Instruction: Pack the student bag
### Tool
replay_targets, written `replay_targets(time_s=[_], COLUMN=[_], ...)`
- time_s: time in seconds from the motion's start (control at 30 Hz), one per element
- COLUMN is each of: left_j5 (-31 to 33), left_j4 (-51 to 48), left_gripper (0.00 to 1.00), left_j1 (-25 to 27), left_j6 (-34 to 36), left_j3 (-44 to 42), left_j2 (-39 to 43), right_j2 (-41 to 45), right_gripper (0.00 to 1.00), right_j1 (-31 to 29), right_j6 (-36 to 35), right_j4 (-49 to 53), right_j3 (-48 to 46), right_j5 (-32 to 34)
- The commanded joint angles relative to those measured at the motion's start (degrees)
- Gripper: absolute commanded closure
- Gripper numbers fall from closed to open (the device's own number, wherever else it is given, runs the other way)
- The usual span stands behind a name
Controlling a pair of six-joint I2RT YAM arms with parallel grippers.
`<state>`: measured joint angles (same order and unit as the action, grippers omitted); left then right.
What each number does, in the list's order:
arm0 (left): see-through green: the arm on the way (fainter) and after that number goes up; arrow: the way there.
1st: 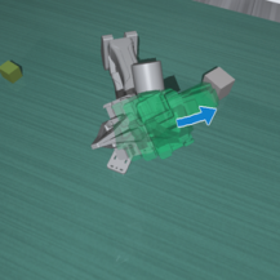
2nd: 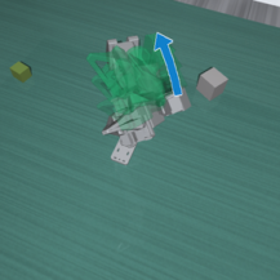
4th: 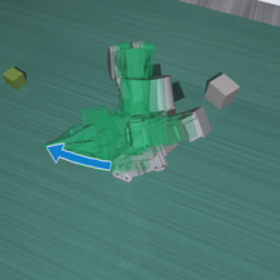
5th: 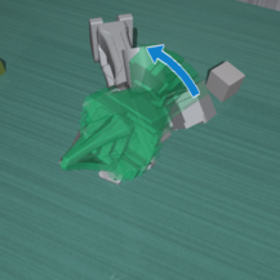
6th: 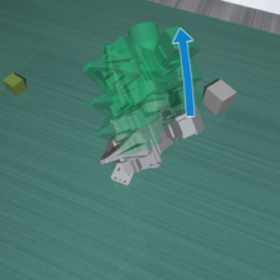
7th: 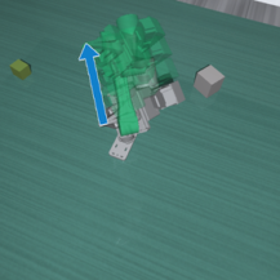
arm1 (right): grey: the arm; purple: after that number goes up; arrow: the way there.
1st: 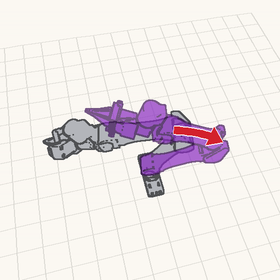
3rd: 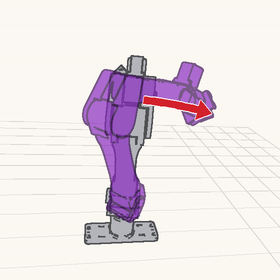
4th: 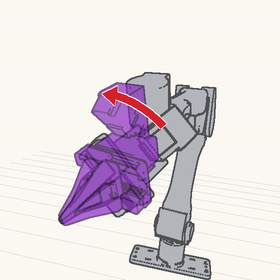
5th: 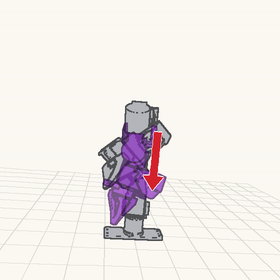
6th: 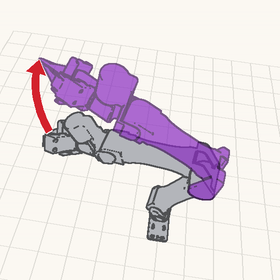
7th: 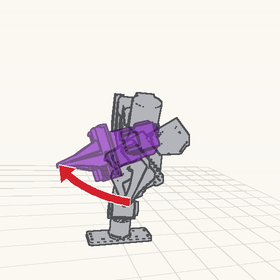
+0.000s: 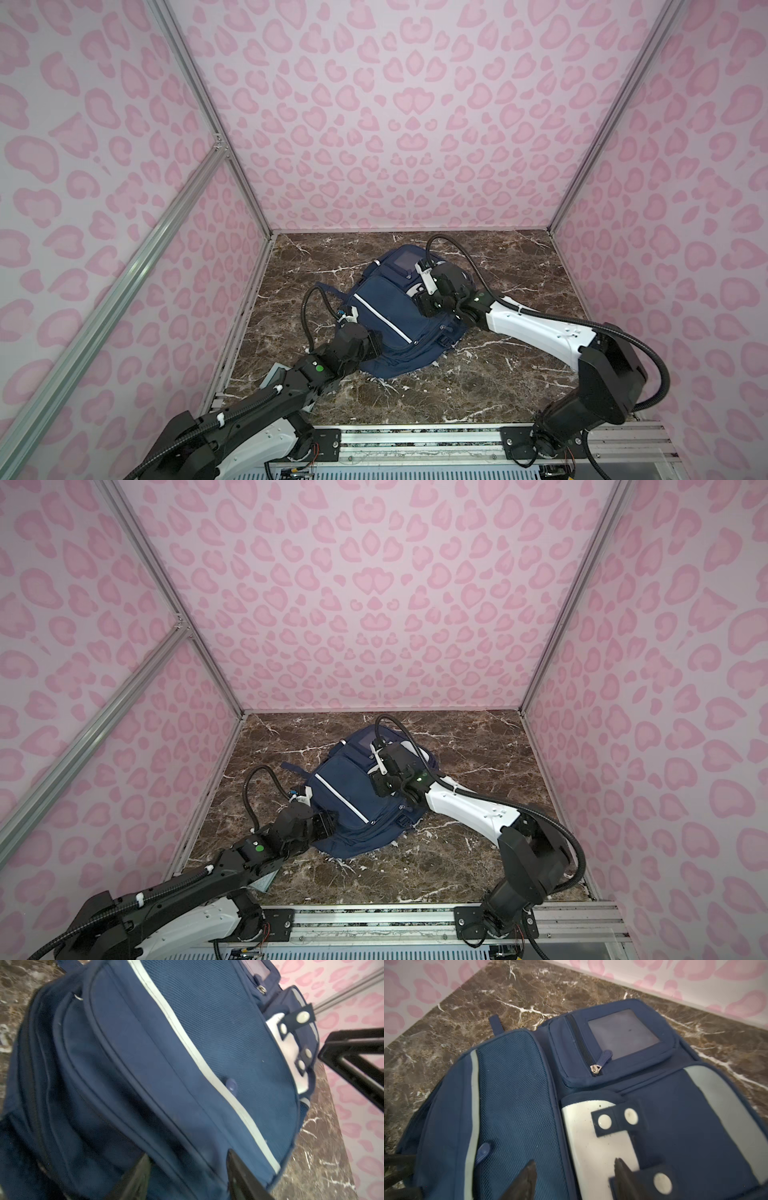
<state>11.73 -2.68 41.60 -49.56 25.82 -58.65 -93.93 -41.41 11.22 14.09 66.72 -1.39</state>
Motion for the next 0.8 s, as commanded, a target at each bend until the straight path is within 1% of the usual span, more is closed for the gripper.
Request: replay_targets(time_s=[0.0,0.07,0.1,0.2,0.27,0.3,0.4,0.43,0.5,0.53,0.63,0.67,0.7,0.73,0.77], left_j5=[-0.83,-2.78,-3.83,-6.3,-7.11,-7.73,-10.25,-10.32,-8.2,-6.63,-1.65,-0.59,0.03,0.51,0.88], left_j4=[5.74,5.74,6.23,8.2,8.52,8.83,10.46,10.37,7.83,6.33,1.73,-0.12,-1.69,-2.51,-3.14], left_gripper=[0.49,0.52,0.55,0.61,0.62,0.62,0.63,0.62,0.62,0.62,0.43,0.36,0.3,0.27,0.27], left_j1=[-3.09,-5.72,-6.84,-9.58,-10.62,-10.96,-11.63,-11.63,-11.8,-11.89,-12.0,-11.99,-11.95,-11.86,-11.68], left_j6=[3.36,4.41,4.63,5.94,7.34,7.77,8.67,8.93,9.14,9.21,11.09,12.15,12.96,13.47,13.68], left_j3=[1.35,2.96,3.38,5.22,7.96,9.44,13.36,14.55,17.18,18.04,20.42,20.99,21.11,20.69,19.61], left_j2=[-3.22,-5.92,-6.89,-10.32,-13.52,-15.18,-19.55,-20.56,-21.71,-21.55,-19.72,-18.58,-17.01,-15.38,-13.22], right_j2=[-3.84,-3.11,-2.45,-0.25,1.34,1.89,1.84,1.89,2.48,2.84,5.6,6.85,8.11,9.1,10.19], right_gripper=[0.48,0.49,0.5,0.57,0.63,0.66,0.68,0.68,0.68,0.68,0.64,0.61,0.55,0.5,0.47], right_j1=[1.31,1.65,1.68,1.6,1.51,1.51,1.53,1.55,1.18,0.91,0.44,-0.28,-1.25,-2.21,-3.18], right_j6=[2.89,3.28,3.2,2.29,1.17,0.67,-0.4,-0.46,-1.98,-2.5,-4.95,-6.29,-7.94,-9.05,-10.29], right_j4=[7.81,7.31,6.7,4.64,2.82,2.09,2.49,2.28,1.89,2.44,2.83,3.65,4.7,5.46,6.02], right_j3=[1.54,-1.14,-2.28,-5.5,-7.52,-8.29,-8.28,-8.42,-8.51,-8.27,-8.53,-8.54,-8.58,-8.8,-9.05], right_j5=[-2.5,-4.0,-6.04,-14.97,-19.45,-20.35,-21.27,-21.74,-22.85,-22.27,-19.31,-16.27,-12.19,-7.88,-2.64])
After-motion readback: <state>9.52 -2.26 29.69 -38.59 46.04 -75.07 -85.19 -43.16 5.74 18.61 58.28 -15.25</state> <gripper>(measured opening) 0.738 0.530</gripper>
